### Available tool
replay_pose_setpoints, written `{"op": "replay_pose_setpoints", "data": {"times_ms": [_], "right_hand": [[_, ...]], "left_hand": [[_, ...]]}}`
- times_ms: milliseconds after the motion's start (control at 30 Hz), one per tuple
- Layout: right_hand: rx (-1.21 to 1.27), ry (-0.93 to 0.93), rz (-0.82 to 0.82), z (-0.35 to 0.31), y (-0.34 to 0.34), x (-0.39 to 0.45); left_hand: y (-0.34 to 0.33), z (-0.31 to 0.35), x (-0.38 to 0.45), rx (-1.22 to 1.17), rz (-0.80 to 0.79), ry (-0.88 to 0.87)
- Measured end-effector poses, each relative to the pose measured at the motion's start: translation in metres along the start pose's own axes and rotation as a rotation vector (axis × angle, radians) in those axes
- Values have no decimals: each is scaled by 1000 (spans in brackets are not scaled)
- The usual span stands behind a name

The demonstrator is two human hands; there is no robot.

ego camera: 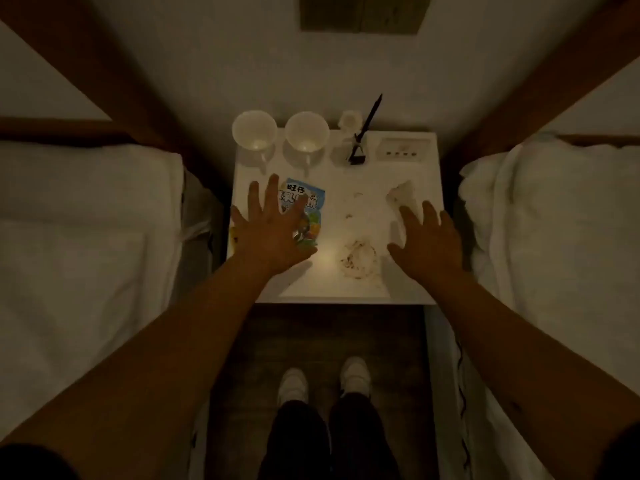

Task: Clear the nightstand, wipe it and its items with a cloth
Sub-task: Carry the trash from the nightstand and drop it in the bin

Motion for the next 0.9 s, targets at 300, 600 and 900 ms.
{"op": "replay_pose_setpoints", "data": {"times_ms": [300,600,900], "right_hand": [[137,14,38,7,-31,39],[129,24,29,5,-32,44],[215,51,33,2,-23,28]], "left_hand": [[-59,-11,36,-44,-114,58],[-62,-2,38,-75,37,12],[-55,-5,27,-257,27,-20]]}}
Point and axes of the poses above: each hand's wrist, its own x-axis towards the middle knuckle, its own y-axis out of the back of the hand, z = x × y, the point moved 2 cm from there along x, towards the middle knuckle, and after that the axes turned 2 degrees about y, right-handed, at the moved point
